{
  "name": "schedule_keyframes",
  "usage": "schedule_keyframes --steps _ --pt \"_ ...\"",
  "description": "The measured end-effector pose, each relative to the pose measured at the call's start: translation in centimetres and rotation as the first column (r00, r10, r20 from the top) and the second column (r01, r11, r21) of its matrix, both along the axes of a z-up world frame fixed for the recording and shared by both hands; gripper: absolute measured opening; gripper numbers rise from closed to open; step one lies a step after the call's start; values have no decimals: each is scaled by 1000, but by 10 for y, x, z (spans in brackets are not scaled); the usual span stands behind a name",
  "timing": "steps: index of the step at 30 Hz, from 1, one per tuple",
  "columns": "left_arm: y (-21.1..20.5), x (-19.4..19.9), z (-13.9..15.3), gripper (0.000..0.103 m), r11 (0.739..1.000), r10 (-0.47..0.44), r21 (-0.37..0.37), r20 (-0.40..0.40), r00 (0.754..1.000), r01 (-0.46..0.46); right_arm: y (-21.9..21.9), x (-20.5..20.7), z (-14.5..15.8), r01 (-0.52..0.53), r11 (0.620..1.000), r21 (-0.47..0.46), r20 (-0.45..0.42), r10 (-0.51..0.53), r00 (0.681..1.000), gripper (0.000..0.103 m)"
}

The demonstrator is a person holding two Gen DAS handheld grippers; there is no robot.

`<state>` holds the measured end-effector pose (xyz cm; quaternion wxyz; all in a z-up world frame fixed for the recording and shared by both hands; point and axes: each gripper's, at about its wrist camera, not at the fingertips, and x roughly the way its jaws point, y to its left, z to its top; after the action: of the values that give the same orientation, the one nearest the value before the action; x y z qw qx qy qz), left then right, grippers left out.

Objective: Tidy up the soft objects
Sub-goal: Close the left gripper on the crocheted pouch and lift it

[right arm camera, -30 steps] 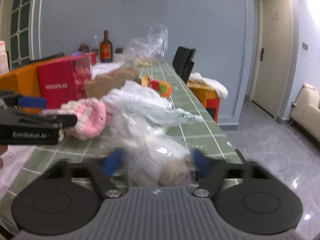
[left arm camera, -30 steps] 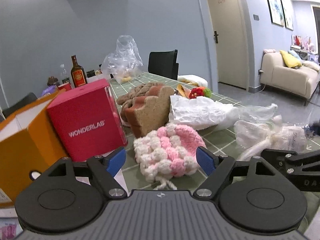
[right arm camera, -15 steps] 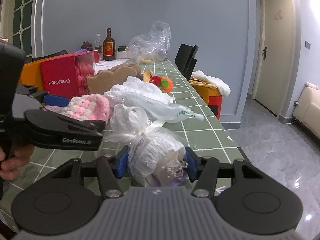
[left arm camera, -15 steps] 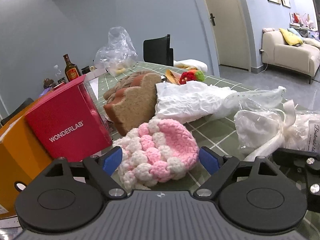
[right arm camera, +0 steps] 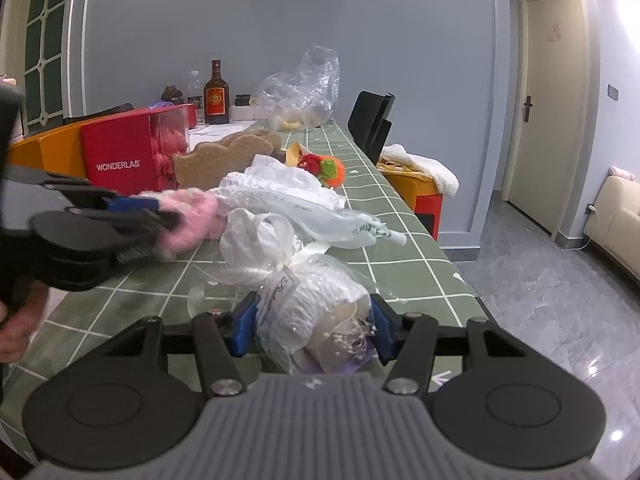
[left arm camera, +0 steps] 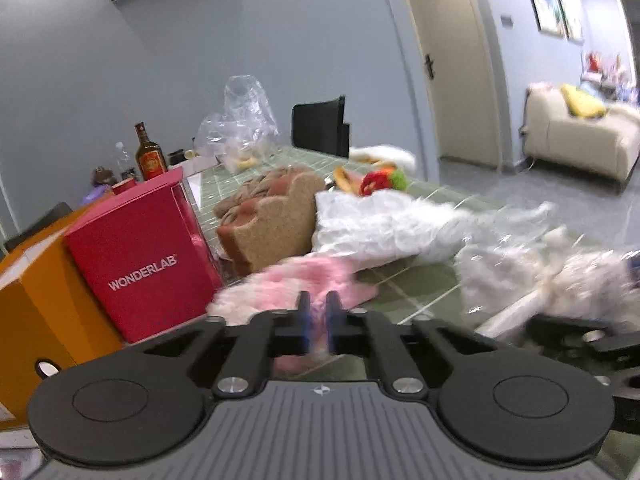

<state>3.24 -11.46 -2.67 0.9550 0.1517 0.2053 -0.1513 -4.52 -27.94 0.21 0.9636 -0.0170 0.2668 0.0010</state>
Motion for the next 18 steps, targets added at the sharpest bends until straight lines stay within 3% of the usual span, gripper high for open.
schedule_keyframes --steps 6,18 --pt "16 0 10 6 998 22 -59 -4 1000 -22 3 -1 1 16 1000 -7 2 -16 1000 54" --pt "58 -45 8 7 1000 -10 -28 3 1000 10 9 0 2 18 1000 -16 -4 -18 1000 54"
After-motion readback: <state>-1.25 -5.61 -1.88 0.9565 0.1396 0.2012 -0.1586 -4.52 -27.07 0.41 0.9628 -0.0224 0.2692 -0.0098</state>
